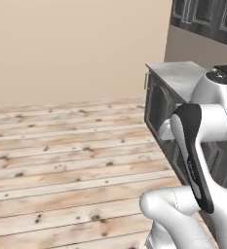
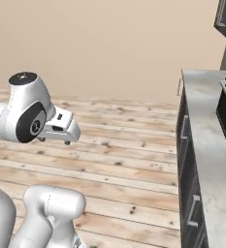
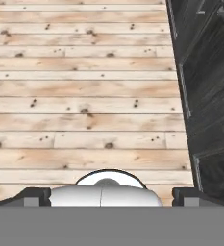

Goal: Navigate to the toaster oven.

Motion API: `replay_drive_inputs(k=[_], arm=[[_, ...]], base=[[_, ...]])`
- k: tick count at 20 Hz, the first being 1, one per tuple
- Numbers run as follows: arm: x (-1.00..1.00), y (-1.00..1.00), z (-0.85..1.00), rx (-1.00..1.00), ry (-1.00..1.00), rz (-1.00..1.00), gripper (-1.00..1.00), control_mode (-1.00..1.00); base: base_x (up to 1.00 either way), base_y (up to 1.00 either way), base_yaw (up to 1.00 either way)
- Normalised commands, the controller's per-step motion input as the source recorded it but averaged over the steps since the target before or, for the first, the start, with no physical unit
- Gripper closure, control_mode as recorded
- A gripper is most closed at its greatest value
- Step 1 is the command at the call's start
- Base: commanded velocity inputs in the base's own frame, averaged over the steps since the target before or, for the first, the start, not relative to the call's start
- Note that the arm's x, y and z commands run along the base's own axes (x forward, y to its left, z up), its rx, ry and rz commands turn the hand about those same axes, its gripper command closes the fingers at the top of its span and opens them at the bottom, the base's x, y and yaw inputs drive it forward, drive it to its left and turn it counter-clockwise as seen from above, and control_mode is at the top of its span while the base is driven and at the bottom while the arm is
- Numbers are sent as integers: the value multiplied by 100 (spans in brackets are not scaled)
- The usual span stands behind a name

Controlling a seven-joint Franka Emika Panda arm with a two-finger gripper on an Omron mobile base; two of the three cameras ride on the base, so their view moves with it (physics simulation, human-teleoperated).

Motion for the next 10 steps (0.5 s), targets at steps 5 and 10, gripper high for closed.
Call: replay_drive_inputs(k=[5, 10], arm=[[0, 0, 0, 0, 0, 0, -100, 100], [0, 0, 0, 0, 0, 0, -100, 100]], base=[[72, 14, -58], [37, 29, -76]])
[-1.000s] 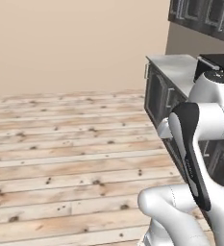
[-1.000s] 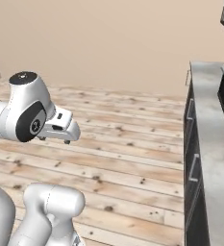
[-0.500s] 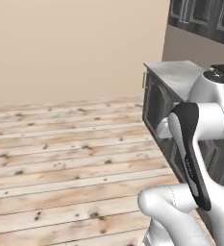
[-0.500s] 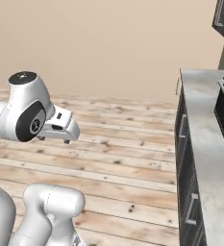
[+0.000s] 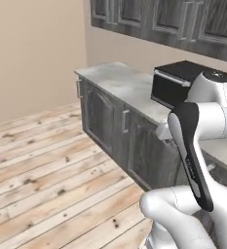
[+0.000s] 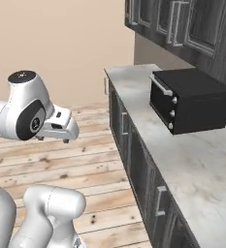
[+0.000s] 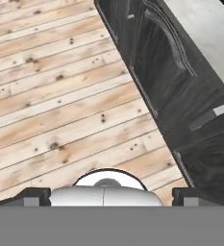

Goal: Navigate to the toaster oven.

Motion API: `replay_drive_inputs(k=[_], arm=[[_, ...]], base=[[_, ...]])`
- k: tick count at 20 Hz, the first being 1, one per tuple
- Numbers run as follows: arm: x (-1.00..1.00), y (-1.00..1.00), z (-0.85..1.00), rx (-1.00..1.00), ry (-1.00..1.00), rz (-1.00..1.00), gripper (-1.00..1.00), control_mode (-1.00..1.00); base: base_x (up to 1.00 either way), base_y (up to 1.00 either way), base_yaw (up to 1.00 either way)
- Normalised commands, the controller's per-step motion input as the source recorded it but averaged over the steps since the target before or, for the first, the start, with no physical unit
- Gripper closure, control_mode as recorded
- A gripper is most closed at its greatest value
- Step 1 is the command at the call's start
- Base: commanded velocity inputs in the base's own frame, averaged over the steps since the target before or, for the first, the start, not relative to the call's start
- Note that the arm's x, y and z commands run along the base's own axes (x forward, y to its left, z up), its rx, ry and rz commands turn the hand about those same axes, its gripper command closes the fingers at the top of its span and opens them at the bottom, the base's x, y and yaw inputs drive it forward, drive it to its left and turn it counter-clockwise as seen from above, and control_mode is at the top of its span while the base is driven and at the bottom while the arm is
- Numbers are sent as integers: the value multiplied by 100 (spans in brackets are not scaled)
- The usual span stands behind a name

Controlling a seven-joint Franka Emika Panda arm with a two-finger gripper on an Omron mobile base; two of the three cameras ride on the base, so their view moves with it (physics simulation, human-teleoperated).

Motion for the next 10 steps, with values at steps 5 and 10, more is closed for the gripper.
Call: replay_drive_inputs(k=[5, 10], arm=[[0, 0, 0, 0, 0, 0, -100, 100], [0, 0, 0, 0, 0, 0, -100, 100]], base=[[34, 37, -80], [45, 51, -79]])
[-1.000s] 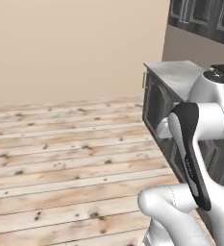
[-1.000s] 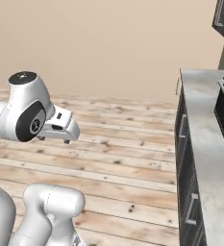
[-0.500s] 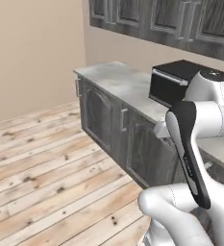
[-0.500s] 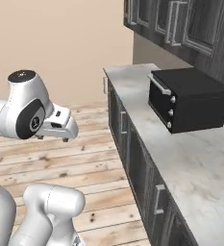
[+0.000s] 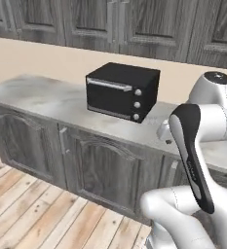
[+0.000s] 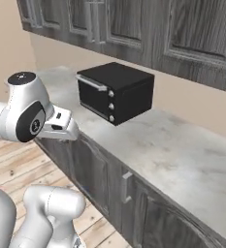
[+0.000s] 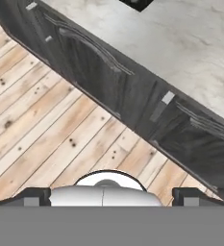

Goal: Navigate to the toaster oven.

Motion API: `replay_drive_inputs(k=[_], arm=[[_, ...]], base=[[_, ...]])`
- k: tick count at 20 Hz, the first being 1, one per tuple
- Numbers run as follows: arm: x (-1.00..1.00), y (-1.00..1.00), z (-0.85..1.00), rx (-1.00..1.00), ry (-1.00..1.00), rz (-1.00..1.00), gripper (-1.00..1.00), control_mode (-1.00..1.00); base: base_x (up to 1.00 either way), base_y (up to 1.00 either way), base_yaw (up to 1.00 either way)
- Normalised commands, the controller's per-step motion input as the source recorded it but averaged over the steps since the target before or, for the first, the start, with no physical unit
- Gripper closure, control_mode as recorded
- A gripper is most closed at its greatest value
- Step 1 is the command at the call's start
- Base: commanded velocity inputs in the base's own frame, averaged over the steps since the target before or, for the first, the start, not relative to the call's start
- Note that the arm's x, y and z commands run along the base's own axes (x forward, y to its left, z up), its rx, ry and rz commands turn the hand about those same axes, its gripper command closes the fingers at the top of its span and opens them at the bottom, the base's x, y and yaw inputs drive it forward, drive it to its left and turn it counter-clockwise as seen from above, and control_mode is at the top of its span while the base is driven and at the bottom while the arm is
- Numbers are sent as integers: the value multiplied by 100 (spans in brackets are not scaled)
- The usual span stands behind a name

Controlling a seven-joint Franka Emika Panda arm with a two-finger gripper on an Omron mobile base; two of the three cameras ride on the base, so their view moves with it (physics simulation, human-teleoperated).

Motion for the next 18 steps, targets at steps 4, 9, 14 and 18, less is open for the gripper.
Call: replay_drive_inputs(k=[4, 9, 14, 18], arm=[[0, 0, 0, 0, 0, 0, -100, 100], [0, 0, 0, 0, 0, 0, -100, 100], [0, 0, 0, 0, 0, 0, -100, 100], [0, 0, 0, 0, 0, 0, -100, 100]], base=[[51, 56, -78], [56, 62, -76], [59, 94, -55], [33, 100, -36]])
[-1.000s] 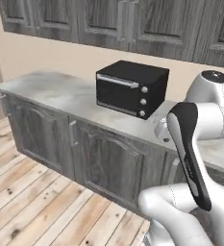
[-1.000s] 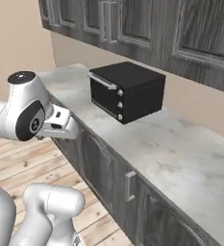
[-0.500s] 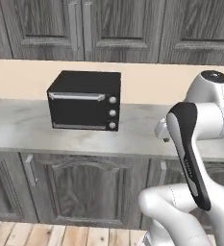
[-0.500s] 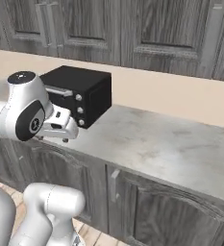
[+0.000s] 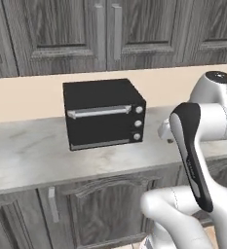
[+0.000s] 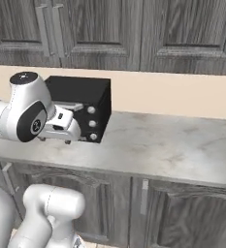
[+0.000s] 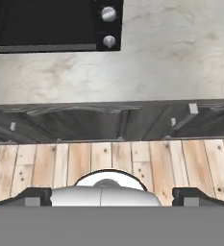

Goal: Navigate to the toaster oven.

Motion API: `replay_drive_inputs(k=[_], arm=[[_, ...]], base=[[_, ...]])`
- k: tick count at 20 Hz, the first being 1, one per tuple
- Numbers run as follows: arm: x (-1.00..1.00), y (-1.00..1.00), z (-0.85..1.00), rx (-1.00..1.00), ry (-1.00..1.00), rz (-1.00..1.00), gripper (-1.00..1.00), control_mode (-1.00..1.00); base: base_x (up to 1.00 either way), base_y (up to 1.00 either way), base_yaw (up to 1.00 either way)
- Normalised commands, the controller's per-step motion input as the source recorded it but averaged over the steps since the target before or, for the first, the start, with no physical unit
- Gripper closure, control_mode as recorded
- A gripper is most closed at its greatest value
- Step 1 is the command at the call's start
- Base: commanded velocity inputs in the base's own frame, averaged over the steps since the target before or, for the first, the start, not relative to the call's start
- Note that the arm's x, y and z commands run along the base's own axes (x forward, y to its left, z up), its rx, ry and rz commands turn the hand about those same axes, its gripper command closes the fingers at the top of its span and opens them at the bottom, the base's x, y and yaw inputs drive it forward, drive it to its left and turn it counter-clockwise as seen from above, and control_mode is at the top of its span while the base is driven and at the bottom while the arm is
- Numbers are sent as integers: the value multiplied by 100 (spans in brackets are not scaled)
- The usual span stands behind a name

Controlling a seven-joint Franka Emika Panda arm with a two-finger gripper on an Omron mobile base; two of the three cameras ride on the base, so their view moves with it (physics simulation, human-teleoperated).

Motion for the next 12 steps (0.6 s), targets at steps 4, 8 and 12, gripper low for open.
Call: replay_drive_inputs(k=[4, 8, 12], arm=[[0, 0, 0, 0, 0, 0, -100, 100], [0, 0, 0, 0, 0, 0, -100, 100], [0, 0, 0, 0, 0, 0, -100, 100]], base=[[27, 94, -17], [74, 19, 0], [74, -13, 5]])
